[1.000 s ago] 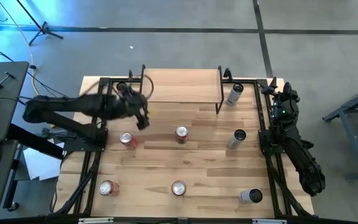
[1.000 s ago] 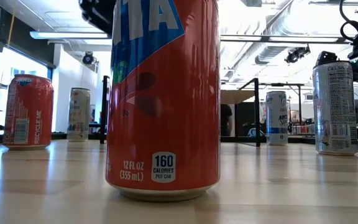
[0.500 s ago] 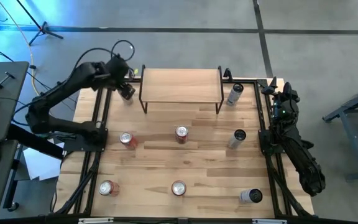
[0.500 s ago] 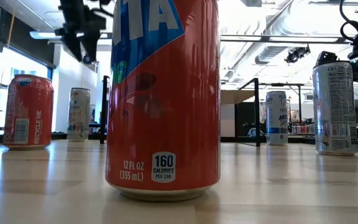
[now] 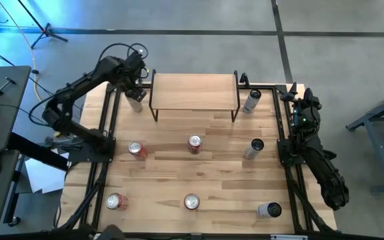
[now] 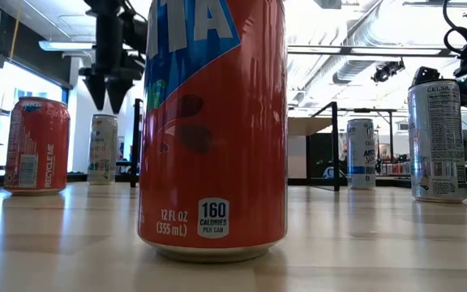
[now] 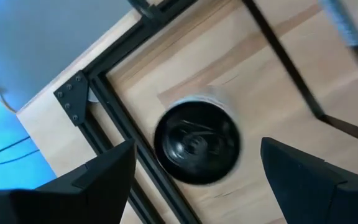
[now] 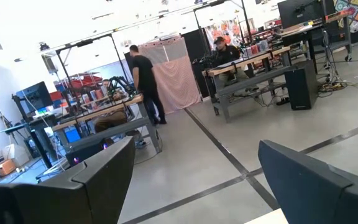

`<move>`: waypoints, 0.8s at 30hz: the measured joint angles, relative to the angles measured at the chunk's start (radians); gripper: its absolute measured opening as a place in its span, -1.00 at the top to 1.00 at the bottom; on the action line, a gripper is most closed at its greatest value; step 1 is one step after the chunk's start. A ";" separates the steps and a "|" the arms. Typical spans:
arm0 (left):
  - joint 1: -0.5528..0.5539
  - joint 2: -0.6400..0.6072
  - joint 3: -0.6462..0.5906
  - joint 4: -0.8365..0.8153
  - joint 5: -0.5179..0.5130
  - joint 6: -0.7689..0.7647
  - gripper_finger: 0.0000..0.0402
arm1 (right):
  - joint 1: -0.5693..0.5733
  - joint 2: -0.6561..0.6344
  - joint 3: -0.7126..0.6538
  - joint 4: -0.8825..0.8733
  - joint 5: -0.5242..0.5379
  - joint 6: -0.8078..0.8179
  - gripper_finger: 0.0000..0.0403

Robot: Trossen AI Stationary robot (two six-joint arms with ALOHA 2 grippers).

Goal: Place canned beverage on shelf
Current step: Put the white and yellow soda can on the shelf

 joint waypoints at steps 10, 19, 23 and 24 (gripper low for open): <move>0.066 0.073 0.000 0.052 0.048 0.000 -0.58 | 0.000 0.000 0.000 0.000 0.000 0.000 -0.63; 0.079 0.077 0.000 0.043 0.054 -0.034 -0.58 | 0.000 0.000 0.000 0.000 0.000 0.000 -0.63; 0.079 0.077 -0.013 0.039 0.128 -0.062 -0.58 | 0.000 0.000 0.000 0.000 0.000 0.000 -0.63; 0.079 0.077 -0.025 0.039 0.135 -0.072 -0.58 | 0.000 0.000 0.000 0.000 0.000 0.000 -0.63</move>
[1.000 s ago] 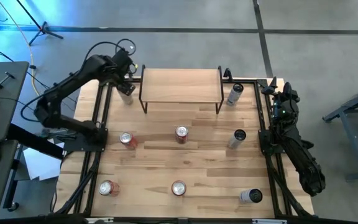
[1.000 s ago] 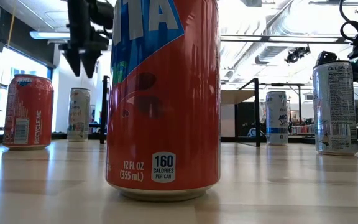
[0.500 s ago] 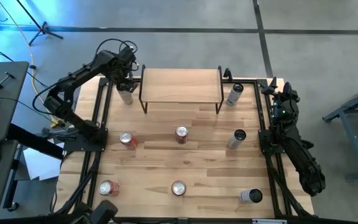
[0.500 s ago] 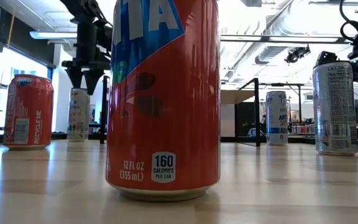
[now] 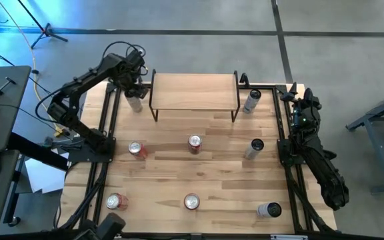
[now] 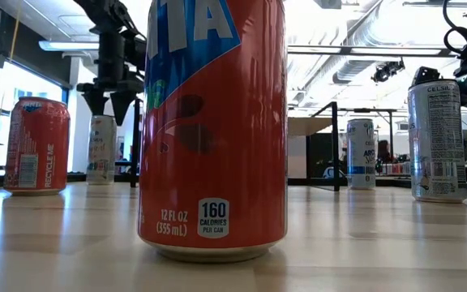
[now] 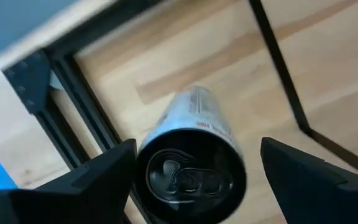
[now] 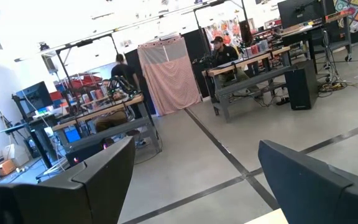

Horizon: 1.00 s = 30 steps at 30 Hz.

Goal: Place canned beverage on shelf
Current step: Put the white and yellow soda can on the shelf

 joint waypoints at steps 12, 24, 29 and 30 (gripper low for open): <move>0.000 0.000 -0.147 0.079 0.010 -0.011 -0.57 | 0.000 0.000 0.000 0.000 0.000 0.000 -0.63; 0.000 -0.003 -0.151 0.102 0.008 0.027 -0.07 | 0.000 0.000 0.000 0.000 0.000 0.000 -0.63; -0.001 -0.012 -0.150 0.052 0.013 0.022 -0.07 | 0.000 0.000 0.000 0.000 0.000 0.000 -0.63; -0.001 -0.013 -0.144 0.031 0.019 0.016 -0.07 | 0.000 0.000 0.000 0.000 0.000 0.000 -0.63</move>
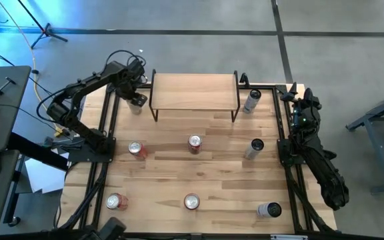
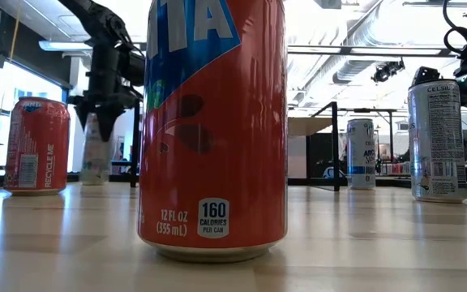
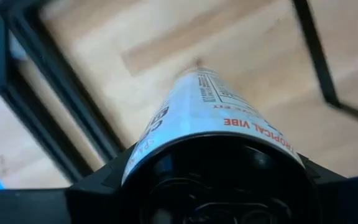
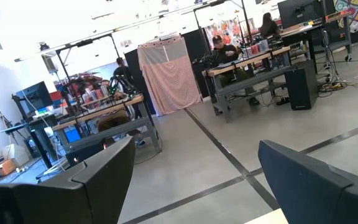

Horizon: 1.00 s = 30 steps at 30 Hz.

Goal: Place canned beverage on shelf
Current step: Put the white and yellow soda can on the shelf

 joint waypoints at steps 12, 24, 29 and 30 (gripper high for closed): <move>-0.033 -0.047 0.317 -0.275 0.019 -0.045 -0.07 | 0.000 0.000 0.000 0.000 0.000 0.000 -0.63; -0.151 -0.044 0.779 -0.377 0.052 -0.162 -0.09 | 0.000 0.000 0.000 0.000 0.000 0.000 -0.63; -0.214 -0.027 0.866 -0.375 0.072 -0.203 -0.09 | 0.000 0.000 0.000 0.000 0.000 0.000 -0.63; -0.229 -0.023 0.870 -0.376 0.072 -0.213 -0.09 | 0.000 0.000 0.000 0.000 0.000 0.000 -0.63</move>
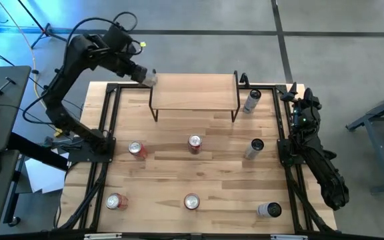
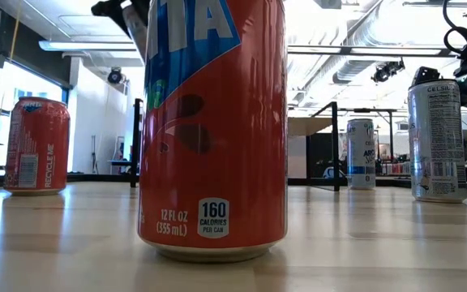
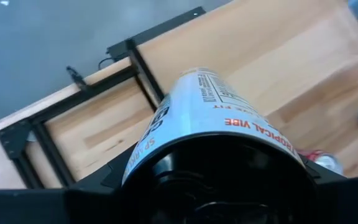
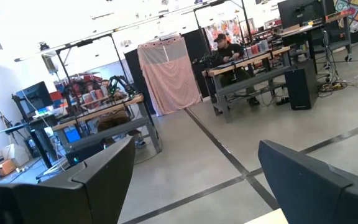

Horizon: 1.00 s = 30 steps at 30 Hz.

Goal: Place canned beverage on shelf
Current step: Put the white and yellow soda can on the shelf

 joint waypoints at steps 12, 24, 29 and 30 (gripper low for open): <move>-0.112 0.233 0.000 0.002 0.125 -0.011 -0.10 | 0.000 0.000 0.000 0.000 0.000 0.000 -0.63; -0.076 0.376 0.158 0.003 0.121 0.049 -0.10 | 0.000 0.000 0.000 -0.003 0.000 0.000 -0.63; -0.042 0.373 0.273 -0.002 0.113 0.011 -0.10 | 0.000 0.000 0.000 -0.003 0.000 0.000 -0.63; -0.035 0.375 0.289 0.000 0.113 0.000 -0.10 | 0.000 0.000 0.000 -0.004 0.000 0.000 -0.63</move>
